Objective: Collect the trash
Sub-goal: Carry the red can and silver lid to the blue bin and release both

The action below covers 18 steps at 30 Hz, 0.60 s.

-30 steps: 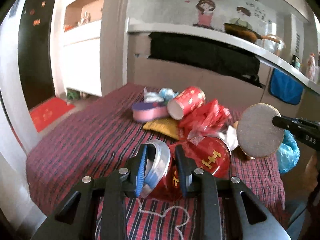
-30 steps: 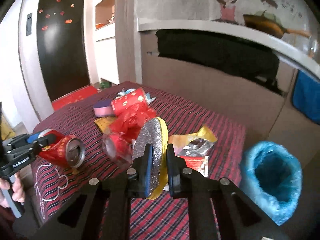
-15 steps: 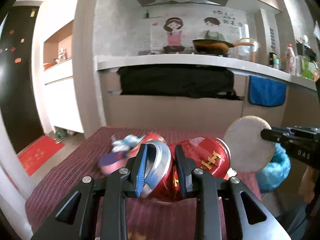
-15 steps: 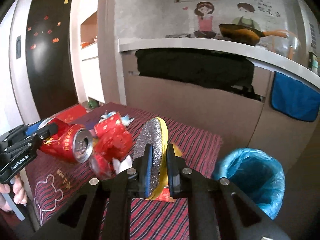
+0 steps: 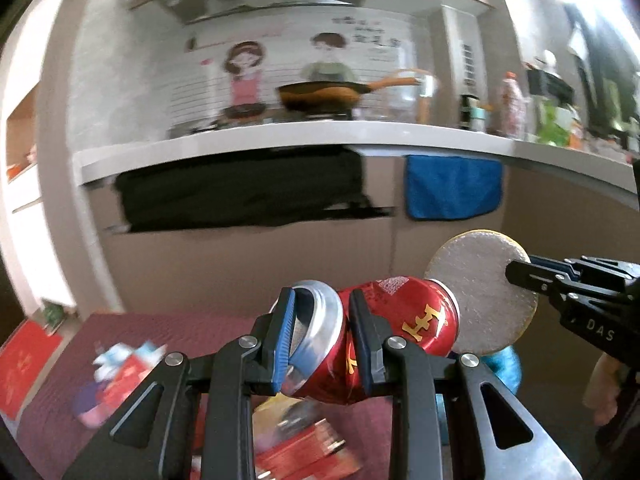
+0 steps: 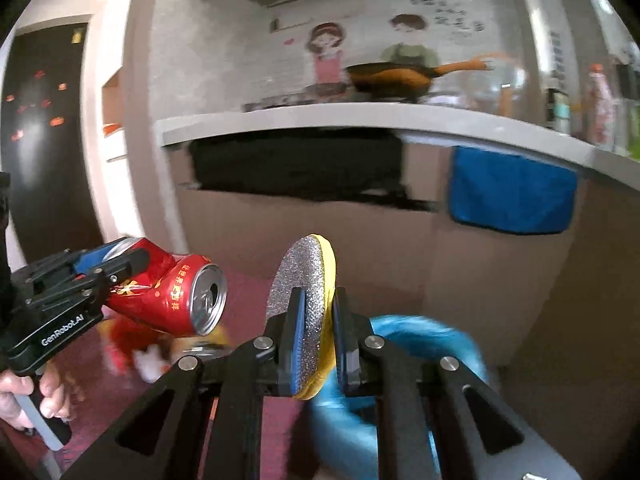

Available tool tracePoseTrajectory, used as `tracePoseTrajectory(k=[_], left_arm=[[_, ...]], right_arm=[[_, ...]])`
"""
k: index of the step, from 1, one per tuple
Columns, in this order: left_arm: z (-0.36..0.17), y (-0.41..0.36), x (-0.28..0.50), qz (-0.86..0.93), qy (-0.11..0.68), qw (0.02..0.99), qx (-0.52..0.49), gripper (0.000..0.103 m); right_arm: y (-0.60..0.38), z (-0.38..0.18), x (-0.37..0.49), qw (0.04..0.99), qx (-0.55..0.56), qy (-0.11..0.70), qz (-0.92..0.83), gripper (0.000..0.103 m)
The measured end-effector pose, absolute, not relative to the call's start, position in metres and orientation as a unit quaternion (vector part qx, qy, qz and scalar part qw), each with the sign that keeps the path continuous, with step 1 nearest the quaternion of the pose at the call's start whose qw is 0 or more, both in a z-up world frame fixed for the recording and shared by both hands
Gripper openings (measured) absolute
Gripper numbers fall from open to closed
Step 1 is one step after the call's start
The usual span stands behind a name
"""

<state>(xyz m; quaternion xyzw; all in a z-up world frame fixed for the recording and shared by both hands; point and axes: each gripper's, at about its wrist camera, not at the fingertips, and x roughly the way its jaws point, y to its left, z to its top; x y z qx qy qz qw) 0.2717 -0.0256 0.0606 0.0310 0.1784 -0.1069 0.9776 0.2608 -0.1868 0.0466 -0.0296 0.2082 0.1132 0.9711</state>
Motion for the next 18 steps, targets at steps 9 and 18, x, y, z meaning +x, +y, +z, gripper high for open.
tracePoseTrajectory(k=[9,18], left_arm=[[0.048,-0.113,0.311,-0.165,0.203,0.964,0.052,0.028],[0.017,-0.147,0.345,-0.174,0.249,0.951,0.06,0.027]], right_arm=[[-0.27,0.035,0.274,0.975,-0.015,0.219,0.031,0.012],[-0.304,0.009,0.293,0.969,0.001,0.247,0.01,0.012]])
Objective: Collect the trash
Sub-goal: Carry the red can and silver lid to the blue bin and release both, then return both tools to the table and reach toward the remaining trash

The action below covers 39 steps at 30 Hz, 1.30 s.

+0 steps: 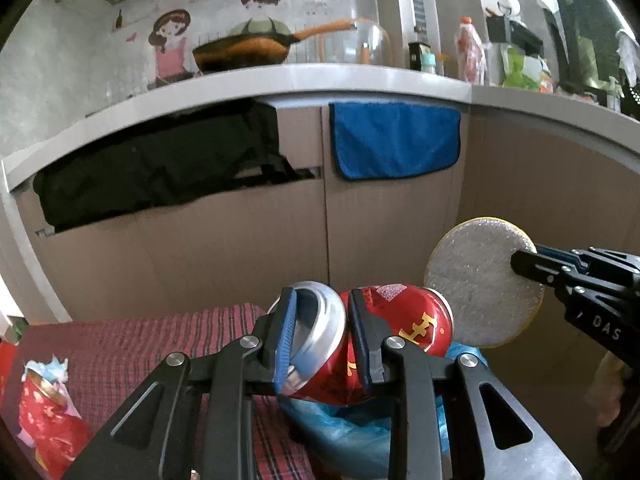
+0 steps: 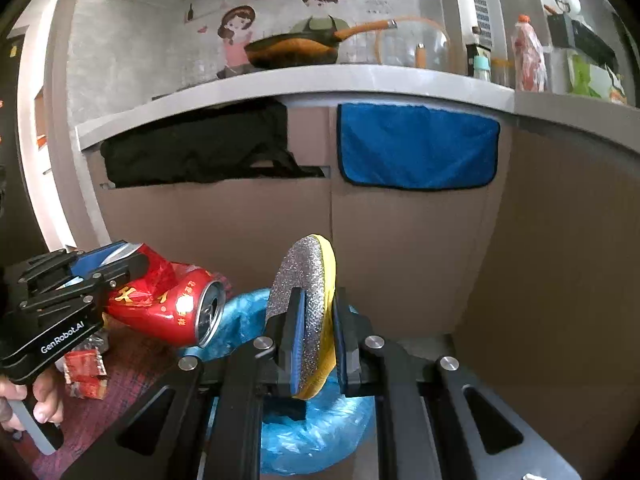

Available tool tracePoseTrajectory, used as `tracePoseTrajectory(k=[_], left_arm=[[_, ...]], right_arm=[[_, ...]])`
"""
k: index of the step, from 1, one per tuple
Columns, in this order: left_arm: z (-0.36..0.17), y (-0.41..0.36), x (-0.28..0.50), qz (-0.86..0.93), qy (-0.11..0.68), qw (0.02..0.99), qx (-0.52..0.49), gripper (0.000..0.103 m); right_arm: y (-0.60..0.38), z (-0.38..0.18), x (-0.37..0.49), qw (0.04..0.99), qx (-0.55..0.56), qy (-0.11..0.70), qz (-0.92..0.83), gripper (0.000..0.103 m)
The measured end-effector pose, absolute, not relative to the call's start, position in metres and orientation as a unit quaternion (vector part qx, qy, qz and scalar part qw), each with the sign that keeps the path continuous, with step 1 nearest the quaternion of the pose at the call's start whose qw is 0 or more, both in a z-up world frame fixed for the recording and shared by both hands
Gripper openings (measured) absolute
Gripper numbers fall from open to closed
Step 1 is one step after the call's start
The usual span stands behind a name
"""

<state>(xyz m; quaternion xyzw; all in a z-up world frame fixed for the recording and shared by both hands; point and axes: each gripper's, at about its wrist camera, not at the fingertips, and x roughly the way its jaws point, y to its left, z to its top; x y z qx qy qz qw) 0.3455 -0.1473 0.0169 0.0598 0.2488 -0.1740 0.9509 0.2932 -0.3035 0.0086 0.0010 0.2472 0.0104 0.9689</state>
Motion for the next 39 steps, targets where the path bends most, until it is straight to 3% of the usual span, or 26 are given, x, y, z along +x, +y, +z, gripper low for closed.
tracePoseTrajectory(k=[17,20,24,39], left_arm=[[-0.031,-0.158,0.387,-0.171,0.303,0.936,0.052,0.022],[-0.035,-0.153,0.393,-0.18,0.317,0.93,0.037,0.024],[-0.034,-0.145,0.39,-0.183,0.322,0.928,0.036,0.025],[0.01,-0.022,0.306,-0.118,0.267,0.956,-0.021,0.03]], right_arm=[[-0.315,-0.032,0.329,0.957,0.025,0.289,0.019,0.012],[-0.314,-0.036,0.332,0.954,0.033,0.296,0.031,0.017],[-0.316,-0.041,0.332,0.953,0.05,0.298,0.028,0.039],[-0.256,-0.022,0.301,0.957,-0.002,0.285,0.055,0.039]])
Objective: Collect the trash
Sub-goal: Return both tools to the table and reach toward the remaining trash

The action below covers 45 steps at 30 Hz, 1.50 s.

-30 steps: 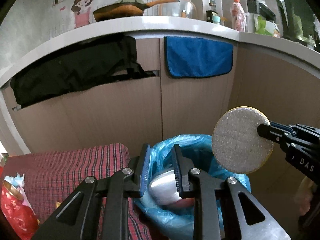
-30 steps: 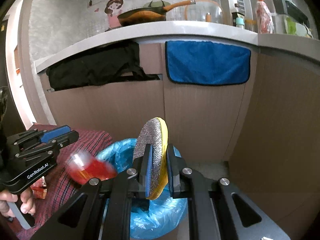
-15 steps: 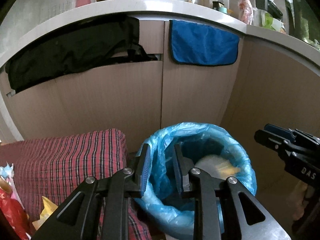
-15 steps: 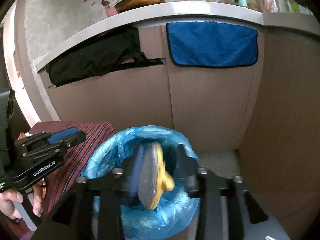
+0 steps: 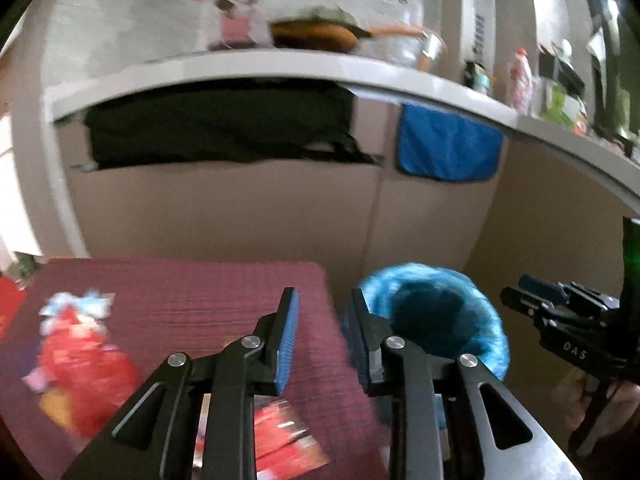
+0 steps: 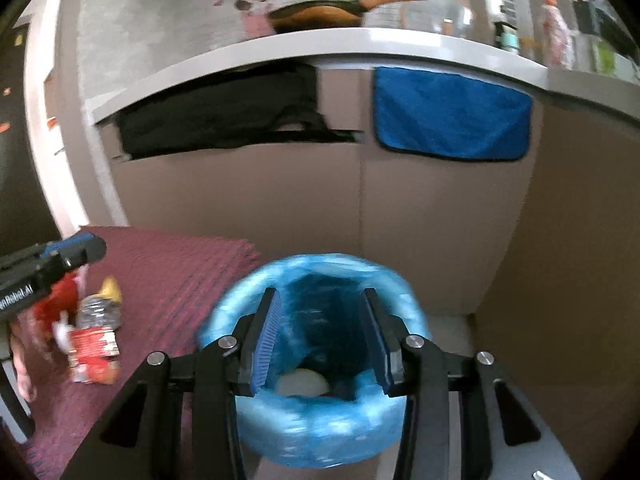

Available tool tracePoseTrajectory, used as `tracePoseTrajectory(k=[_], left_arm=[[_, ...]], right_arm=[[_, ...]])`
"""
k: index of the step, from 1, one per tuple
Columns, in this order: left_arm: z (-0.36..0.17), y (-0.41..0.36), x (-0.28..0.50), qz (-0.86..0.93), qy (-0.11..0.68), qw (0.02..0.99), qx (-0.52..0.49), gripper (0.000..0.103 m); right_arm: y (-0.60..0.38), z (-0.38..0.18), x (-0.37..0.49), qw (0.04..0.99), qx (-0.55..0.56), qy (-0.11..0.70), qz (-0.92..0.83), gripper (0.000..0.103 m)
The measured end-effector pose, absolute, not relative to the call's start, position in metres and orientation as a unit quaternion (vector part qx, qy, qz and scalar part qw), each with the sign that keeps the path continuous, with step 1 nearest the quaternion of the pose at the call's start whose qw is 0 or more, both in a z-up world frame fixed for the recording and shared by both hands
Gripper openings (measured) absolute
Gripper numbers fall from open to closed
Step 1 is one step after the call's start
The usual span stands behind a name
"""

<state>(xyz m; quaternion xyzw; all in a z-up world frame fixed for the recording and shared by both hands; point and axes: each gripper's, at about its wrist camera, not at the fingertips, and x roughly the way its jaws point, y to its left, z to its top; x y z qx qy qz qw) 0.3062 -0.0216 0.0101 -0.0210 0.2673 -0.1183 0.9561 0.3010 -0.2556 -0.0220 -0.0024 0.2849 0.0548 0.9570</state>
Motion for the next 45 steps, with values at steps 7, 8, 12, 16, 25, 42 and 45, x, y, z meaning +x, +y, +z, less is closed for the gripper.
tracePoseTrajectory(k=[7,8,12,16,25,42,45], left_arm=[[0.01,0.078,0.271,-0.057,0.267,0.959,-0.077,0.042],[0.007,0.093,0.267,-0.048,0.27,0.958,-0.086,0.043],[-0.011,0.125,0.256,-0.034,0.287,0.951,-0.107,0.043],[-0.03,0.148,0.245,-0.029,0.3,0.945,-0.124,0.047],[-0.059,0.175,0.221,-0.028,0.323,0.937,-0.13,0.049],[-0.062,0.174,0.216,-0.048,0.323,0.937,-0.126,0.049],[-0.061,0.169,0.215,-0.055,0.325,0.936,-0.126,0.049]], right_arm=[[-0.189,-0.024,0.288,0.943,-0.02,0.301,0.14,0.04],[-0.177,-0.026,0.288,0.939,-0.024,0.306,0.155,0.04],[-0.134,-0.038,0.286,0.922,-0.035,0.327,0.205,0.04],[-0.096,-0.051,0.289,0.903,-0.045,0.351,0.243,0.04],[-0.053,-0.091,0.324,0.878,-0.067,0.399,0.255,0.04],[-0.04,-0.11,0.275,0.833,-0.074,0.444,0.322,0.006],[-0.047,-0.103,0.271,0.84,-0.061,0.438,0.315,0.005]])
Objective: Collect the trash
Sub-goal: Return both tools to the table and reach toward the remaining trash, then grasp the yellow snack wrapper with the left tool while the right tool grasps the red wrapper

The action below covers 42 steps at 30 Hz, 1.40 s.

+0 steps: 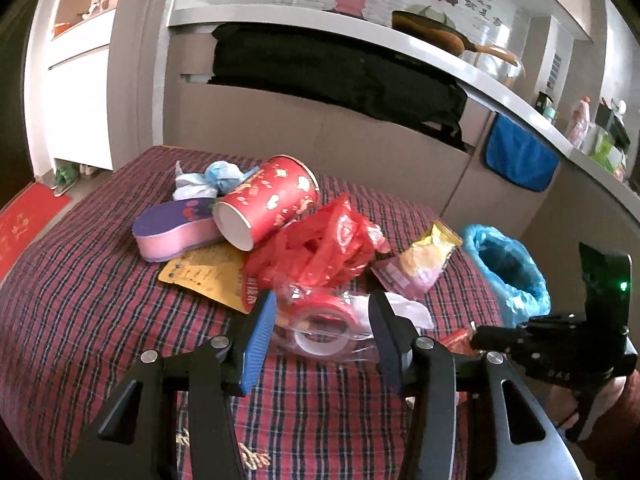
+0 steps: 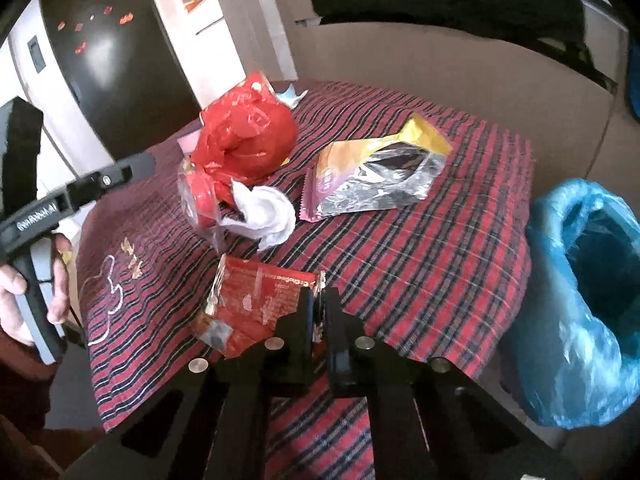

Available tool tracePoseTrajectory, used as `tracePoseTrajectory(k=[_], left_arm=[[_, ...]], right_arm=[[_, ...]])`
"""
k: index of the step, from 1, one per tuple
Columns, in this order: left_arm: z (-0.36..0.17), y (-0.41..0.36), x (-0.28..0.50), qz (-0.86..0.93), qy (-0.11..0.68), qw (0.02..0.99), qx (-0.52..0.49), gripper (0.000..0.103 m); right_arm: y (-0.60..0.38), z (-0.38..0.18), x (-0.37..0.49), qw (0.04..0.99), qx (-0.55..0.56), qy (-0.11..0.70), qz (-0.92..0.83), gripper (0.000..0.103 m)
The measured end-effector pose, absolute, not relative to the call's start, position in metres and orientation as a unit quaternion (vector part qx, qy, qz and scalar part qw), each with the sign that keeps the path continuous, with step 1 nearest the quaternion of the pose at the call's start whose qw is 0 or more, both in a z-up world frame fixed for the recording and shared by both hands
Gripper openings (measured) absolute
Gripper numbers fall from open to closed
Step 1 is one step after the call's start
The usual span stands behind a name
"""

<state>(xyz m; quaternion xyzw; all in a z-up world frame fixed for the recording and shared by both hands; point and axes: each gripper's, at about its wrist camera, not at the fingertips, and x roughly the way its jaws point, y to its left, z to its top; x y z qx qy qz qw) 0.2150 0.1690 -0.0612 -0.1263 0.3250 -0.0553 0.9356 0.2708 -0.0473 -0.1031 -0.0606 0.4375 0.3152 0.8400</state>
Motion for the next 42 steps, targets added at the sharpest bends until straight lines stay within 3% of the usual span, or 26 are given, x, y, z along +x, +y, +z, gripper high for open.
tracePoseTrajectory(k=[8,15,21,25,27,29,30,31,32,42], left_arm=[[-0.061,0.166,0.211,-0.057,0.329,0.934,-0.125,0.049],[-0.059,0.162,0.206,-0.064,0.326,0.936,-0.116,0.049],[-0.059,0.165,0.208,-0.062,0.326,0.936,-0.118,0.049],[-0.061,0.164,0.21,-0.06,0.331,0.935,-0.115,0.049],[-0.062,0.164,0.211,-0.058,0.333,0.934,-0.114,0.049],[-0.062,0.164,0.212,-0.057,0.335,0.934,-0.111,0.049],[-0.062,0.163,0.212,-0.057,0.336,0.934,-0.109,0.049],[-0.062,0.162,0.213,-0.057,0.337,0.934,-0.107,0.049],[-0.061,0.159,0.214,-0.057,0.336,0.934,-0.104,0.049],[-0.044,0.107,0.236,-0.103,0.322,0.939,-0.067,0.049]], right_arm=[[-0.071,-0.097,0.247,0.837,-0.043,0.437,0.326,0.008],[-0.068,-0.131,0.252,0.815,-0.014,0.475,0.33,0.014],[-0.06,-0.135,0.26,0.805,0.023,0.477,0.352,0.037],[-0.033,-0.132,0.247,0.816,-0.033,0.458,0.351,0.06],[-0.023,-0.131,0.241,0.823,-0.062,0.45,0.341,0.063],[-0.016,-0.131,0.238,0.827,-0.08,0.445,0.335,0.062],[-0.015,-0.13,0.237,0.827,-0.085,0.443,0.335,0.05],[-0.014,-0.13,0.237,0.826,-0.086,0.444,0.336,0.019],[-0.013,-0.131,0.238,0.824,-0.088,0.451,0.332,0.01],[-0.073,-0.091,0.238,0.865,-0.032,0.408,0.292,0.008]])
